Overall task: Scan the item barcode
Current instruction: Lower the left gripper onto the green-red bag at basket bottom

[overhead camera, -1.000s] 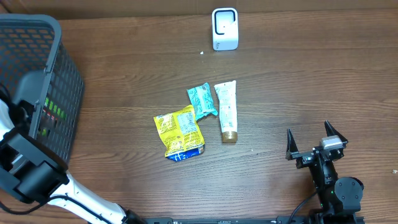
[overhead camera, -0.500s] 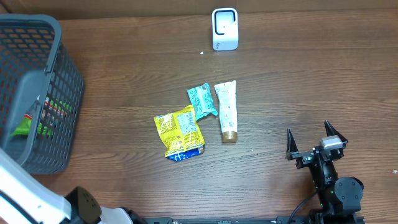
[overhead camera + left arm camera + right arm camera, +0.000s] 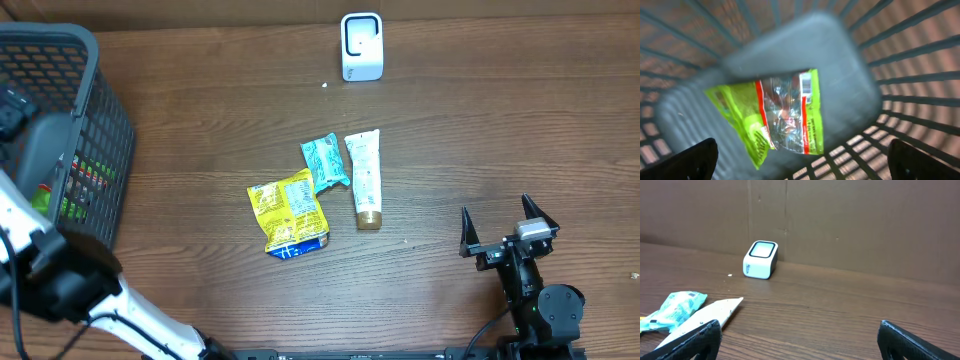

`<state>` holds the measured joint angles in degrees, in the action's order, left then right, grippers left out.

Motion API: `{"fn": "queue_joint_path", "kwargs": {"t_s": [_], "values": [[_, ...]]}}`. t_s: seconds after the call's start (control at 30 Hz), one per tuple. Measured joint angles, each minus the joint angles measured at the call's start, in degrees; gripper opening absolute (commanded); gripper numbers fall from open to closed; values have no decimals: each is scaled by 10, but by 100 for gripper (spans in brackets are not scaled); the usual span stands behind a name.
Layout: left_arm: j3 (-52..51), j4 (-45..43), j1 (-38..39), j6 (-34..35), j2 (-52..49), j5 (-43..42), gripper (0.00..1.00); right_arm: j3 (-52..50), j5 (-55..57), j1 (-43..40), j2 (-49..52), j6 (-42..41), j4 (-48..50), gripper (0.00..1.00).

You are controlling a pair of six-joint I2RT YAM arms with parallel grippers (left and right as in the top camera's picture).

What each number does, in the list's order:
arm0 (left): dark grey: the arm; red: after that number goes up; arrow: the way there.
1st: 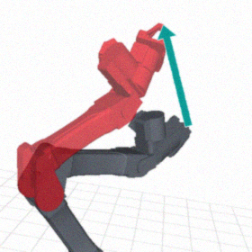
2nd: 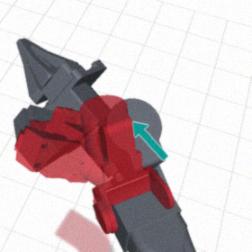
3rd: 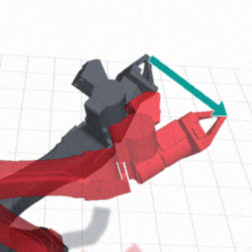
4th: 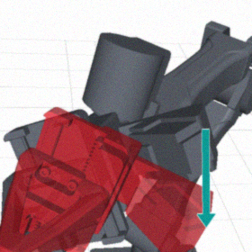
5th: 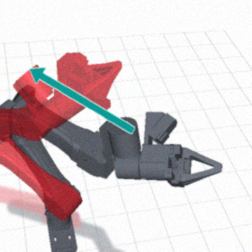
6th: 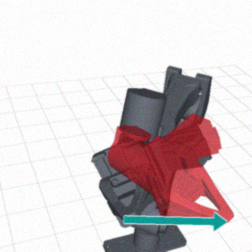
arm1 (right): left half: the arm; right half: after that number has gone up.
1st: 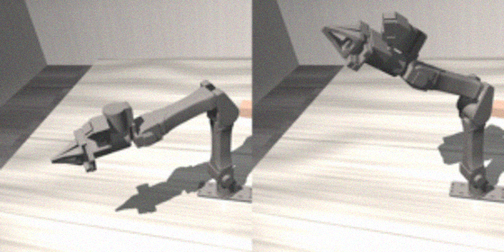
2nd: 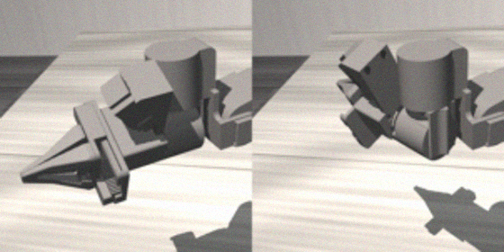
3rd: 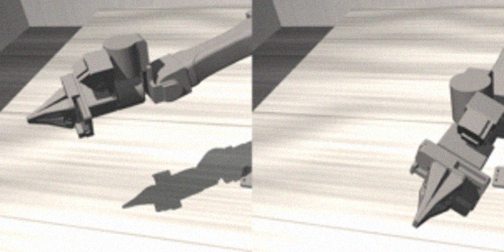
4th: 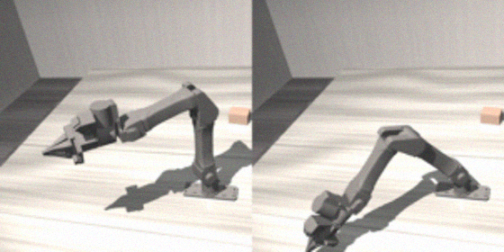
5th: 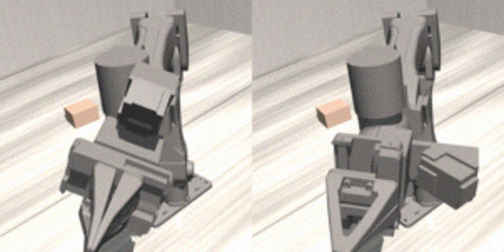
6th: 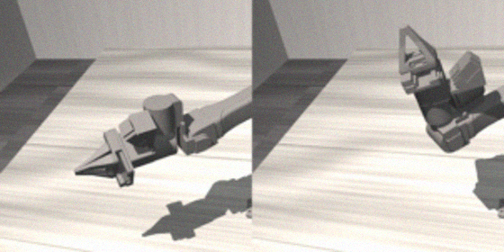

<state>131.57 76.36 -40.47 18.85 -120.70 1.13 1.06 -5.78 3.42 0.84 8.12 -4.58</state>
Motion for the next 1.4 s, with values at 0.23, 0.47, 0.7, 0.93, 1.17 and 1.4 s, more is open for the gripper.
{"fn": "queue_joint_path", "kwargs": {"t_s": [0.23,0.47,0.7,0.93,1.17,1.4], "values": [[0,33,0,23,-93,0,100,0,0,0,0,0,0,100],[0,54,-1,27,-189,4,100,0,0,0,0,0,0,100],[0,53,-2,27,-211,7,98,0,0,0,0,0,0,100],[2,53,-3,28,-216,13,4,0,0,0,0,0,0,100],[22,82,-4,22,-216,10,4,0,0,0,0,0,0,100],[109,122,-4,17,-214,8,4,0,0,0,0,0,0,100]]}}
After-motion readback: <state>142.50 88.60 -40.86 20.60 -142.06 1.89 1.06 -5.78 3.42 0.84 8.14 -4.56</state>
